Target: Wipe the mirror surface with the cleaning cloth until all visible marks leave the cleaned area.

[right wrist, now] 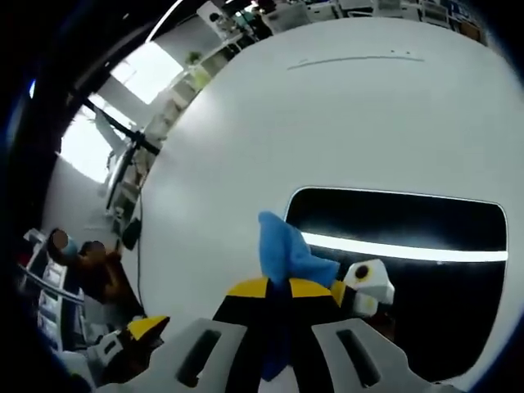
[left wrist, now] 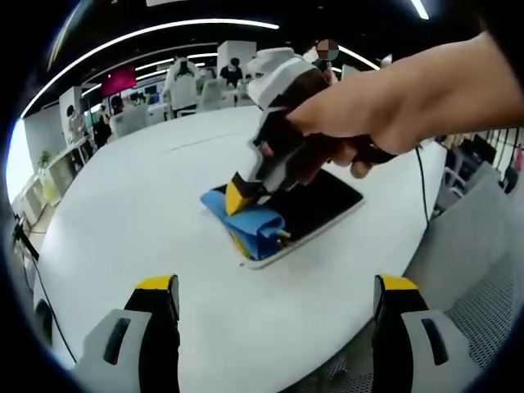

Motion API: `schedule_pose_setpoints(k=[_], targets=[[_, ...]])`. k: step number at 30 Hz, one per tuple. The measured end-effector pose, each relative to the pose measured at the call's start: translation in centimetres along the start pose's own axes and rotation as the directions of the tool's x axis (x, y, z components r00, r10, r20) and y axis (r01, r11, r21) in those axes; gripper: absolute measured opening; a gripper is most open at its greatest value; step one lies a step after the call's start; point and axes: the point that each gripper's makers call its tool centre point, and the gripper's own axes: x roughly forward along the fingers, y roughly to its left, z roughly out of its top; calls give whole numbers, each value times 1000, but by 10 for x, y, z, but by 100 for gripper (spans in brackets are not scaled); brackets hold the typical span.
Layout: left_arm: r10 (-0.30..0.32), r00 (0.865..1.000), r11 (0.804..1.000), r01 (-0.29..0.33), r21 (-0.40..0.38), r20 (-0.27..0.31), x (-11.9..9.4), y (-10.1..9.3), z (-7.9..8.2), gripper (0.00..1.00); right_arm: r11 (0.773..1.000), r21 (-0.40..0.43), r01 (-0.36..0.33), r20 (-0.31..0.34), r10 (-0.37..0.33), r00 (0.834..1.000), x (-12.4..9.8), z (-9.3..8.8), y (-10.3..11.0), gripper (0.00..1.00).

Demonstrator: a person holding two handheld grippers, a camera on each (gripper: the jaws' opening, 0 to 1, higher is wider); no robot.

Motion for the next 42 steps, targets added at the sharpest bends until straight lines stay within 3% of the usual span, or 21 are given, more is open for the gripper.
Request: schedule_pose_setpoints(k=[7,18,42], targets=[[11,1000,1000,-11,-6,3,-1,2,1,99,1000,-19,8,0,-8,1000,-2,0,-3,2],[14,1000,1000,-14,-11,10,0,3,1,99,999,-5,38,0,-38,999,-13,-1,-28,2],[29,1000,999,-29,-19,10,-1,7,1,99,998,0,59,16,-59,998,-27,-5,-50,2]])
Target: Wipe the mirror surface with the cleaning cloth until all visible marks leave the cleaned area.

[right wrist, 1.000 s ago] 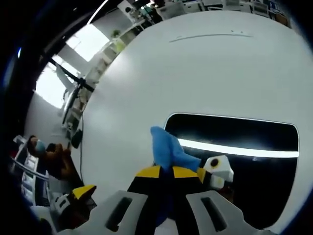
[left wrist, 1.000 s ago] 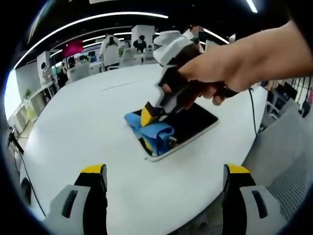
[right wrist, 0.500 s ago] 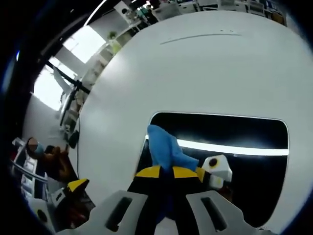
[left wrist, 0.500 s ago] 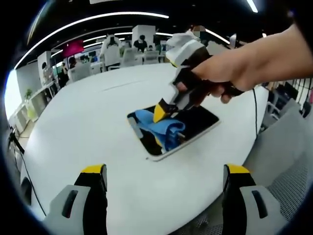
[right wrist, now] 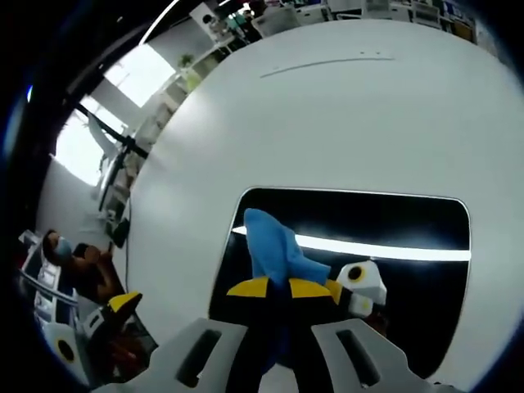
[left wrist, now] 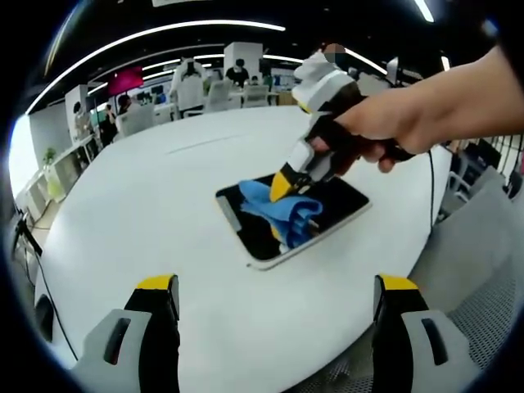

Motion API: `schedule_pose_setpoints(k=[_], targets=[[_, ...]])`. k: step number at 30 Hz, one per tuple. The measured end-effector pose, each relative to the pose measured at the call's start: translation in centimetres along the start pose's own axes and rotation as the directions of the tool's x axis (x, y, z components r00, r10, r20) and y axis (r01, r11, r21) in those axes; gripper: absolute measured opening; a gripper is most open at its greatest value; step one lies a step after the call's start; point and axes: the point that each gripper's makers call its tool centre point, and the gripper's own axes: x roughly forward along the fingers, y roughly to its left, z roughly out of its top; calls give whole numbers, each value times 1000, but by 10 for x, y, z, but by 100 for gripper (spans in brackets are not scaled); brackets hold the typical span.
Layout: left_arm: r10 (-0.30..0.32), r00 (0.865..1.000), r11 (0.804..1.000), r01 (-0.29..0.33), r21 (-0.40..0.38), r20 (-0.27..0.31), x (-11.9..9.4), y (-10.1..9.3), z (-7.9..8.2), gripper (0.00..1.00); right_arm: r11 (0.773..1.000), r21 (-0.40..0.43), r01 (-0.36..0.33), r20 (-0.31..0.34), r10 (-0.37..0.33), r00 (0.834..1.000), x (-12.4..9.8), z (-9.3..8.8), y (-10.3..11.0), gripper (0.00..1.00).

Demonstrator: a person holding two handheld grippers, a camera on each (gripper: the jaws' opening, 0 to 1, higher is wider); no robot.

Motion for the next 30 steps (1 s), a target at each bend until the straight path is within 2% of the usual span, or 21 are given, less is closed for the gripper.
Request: schedule_pose_setpoints(k=[30], targets=[[4,1000,1000,-4,0,2,-1,1,0,99,999,18,46,14,-46,999,-23,0,-48,2]])
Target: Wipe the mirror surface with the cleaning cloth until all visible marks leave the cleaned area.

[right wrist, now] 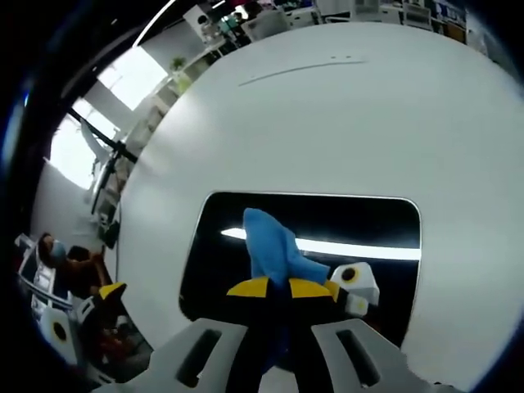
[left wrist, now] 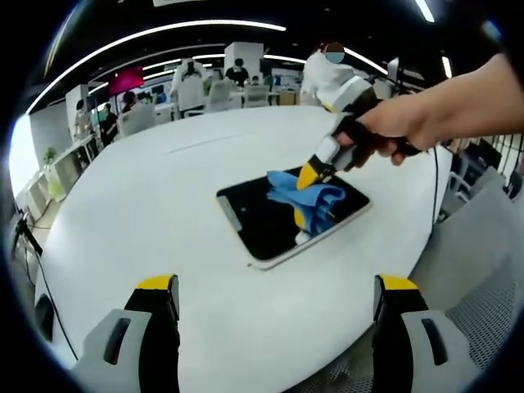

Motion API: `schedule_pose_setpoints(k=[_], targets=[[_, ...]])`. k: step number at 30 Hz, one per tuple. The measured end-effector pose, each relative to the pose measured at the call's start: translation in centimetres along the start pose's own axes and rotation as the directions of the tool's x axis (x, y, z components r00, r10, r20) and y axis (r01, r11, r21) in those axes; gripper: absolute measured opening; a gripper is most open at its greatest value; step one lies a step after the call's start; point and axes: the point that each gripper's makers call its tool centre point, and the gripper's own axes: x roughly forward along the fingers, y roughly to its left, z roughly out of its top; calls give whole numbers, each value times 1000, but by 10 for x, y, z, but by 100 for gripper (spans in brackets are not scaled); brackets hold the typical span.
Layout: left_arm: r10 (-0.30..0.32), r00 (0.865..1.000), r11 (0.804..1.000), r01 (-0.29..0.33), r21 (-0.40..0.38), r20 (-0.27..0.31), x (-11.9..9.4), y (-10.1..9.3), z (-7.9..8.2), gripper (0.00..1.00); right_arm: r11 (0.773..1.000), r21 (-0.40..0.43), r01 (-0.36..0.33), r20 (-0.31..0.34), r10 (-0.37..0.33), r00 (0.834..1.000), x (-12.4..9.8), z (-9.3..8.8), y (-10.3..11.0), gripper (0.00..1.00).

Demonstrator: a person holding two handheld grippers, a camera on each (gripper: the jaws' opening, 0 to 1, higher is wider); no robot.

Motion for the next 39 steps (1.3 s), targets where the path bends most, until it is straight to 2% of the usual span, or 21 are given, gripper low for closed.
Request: schedule_pose_setpoints(k=[8,27,39], targets=[[1,1000,1000,-1,2,-3,0,0,0,99,1000,-4,14,4,-14,1000,-6,-2,-11,2],[8,1000,1000,-8,11,-7,0,0,-1,99,998,11,60,16,-61,998,-26,-7,-51,2],[10,1000,1000,-10,2,-10,0,1,-2,99,998,0,66,13,-66,998,-33,-9,-60,2]])
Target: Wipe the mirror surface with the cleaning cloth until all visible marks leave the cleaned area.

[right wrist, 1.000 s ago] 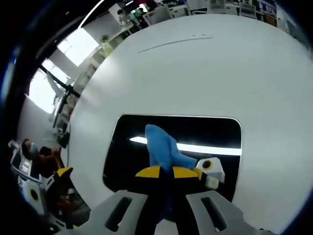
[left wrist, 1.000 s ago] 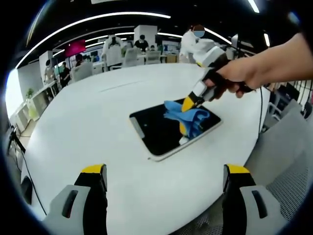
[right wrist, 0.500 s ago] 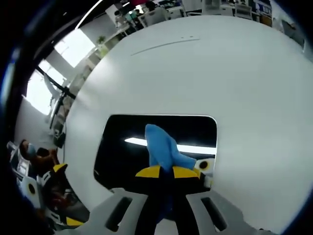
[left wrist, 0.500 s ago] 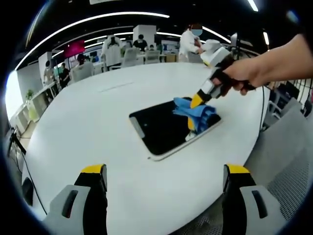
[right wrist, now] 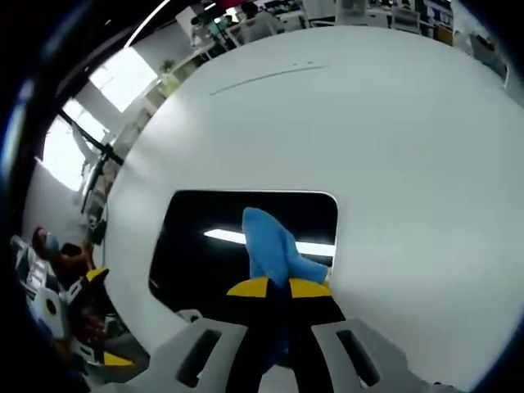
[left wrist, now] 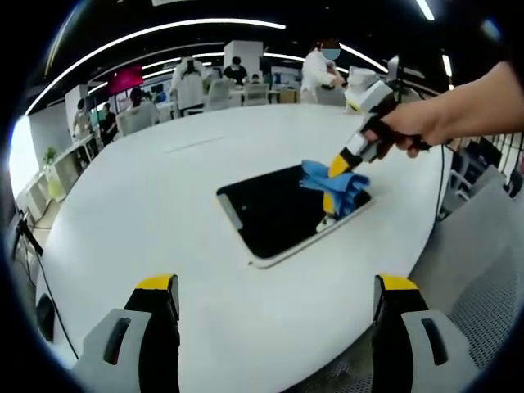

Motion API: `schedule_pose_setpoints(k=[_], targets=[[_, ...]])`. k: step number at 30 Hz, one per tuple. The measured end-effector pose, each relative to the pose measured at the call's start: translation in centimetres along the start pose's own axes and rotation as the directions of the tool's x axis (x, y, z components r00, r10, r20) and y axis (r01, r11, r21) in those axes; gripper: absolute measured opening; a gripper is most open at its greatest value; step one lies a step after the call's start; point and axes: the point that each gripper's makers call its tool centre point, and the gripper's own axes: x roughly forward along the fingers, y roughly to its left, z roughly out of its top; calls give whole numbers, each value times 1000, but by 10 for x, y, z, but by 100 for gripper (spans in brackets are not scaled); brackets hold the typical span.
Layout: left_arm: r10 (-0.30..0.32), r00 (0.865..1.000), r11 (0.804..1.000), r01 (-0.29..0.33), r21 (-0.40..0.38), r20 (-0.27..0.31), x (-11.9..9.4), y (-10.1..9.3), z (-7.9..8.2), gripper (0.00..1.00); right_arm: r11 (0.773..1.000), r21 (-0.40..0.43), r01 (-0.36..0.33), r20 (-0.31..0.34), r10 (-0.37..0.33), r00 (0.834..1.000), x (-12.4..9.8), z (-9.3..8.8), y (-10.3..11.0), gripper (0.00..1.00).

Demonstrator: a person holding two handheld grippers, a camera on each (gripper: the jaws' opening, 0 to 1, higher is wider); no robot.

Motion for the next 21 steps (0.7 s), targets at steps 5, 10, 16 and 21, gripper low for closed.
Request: schedule_pose_setpoints(k=[5,10,16,21], targets=[[17,1000,1000,-17,-7,4,0,4,0,99,1000,-3,5,1,-5,1000,-2,0,-6,2],[22,1000,1000,-22,6,2,0,5,0,99,1000,-1,13,1,-13,1000,-4,0,-16,2],[31,1000,999,-31,6,4,-1,7,0,99,1000,-1,25,6,-25,1000,-9,-2,-23,2],[39,999,999,-39,19,6,-2,8,1,99,999,-7,40,2,-40,999,-10,-2,-27,2]])
